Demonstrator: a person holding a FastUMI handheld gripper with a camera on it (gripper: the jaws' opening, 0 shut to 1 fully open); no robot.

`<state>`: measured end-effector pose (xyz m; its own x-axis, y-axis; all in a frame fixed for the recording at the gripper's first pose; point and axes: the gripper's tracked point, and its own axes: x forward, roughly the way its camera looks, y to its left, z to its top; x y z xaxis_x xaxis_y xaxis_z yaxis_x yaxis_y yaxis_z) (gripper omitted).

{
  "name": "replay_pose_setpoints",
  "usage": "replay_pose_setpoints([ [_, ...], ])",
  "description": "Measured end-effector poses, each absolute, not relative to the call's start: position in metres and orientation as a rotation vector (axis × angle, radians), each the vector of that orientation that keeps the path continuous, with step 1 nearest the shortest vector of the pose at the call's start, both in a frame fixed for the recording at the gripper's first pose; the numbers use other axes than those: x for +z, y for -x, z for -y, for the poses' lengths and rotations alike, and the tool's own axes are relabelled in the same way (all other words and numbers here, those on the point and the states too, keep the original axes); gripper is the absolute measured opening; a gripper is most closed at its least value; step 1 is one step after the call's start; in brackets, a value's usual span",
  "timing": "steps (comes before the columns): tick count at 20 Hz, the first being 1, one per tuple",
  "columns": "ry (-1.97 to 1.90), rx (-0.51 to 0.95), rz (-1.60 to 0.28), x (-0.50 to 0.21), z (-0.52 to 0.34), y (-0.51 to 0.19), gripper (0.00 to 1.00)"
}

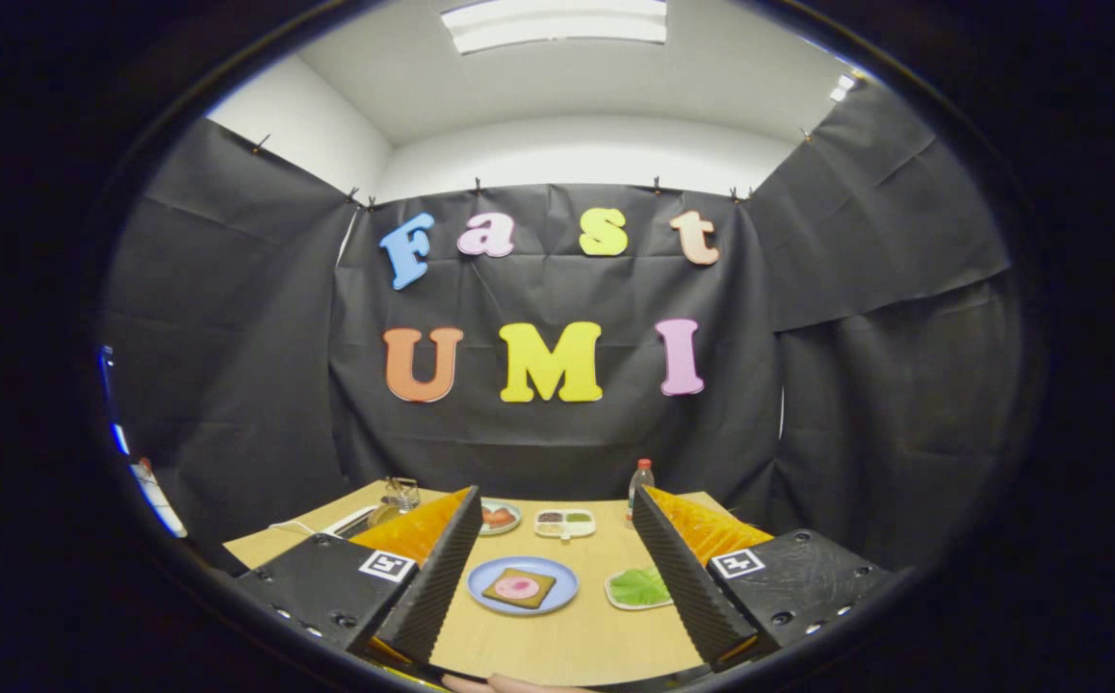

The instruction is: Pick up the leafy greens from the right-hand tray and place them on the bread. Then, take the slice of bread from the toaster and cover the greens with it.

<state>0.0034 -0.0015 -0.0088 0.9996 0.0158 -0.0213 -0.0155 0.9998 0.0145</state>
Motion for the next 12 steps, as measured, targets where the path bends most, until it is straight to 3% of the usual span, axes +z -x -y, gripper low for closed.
replay_pose_setpoints([
  [12,-0.024,0.016,0.018,-0.004,0.007,-0.011,0.95],
])
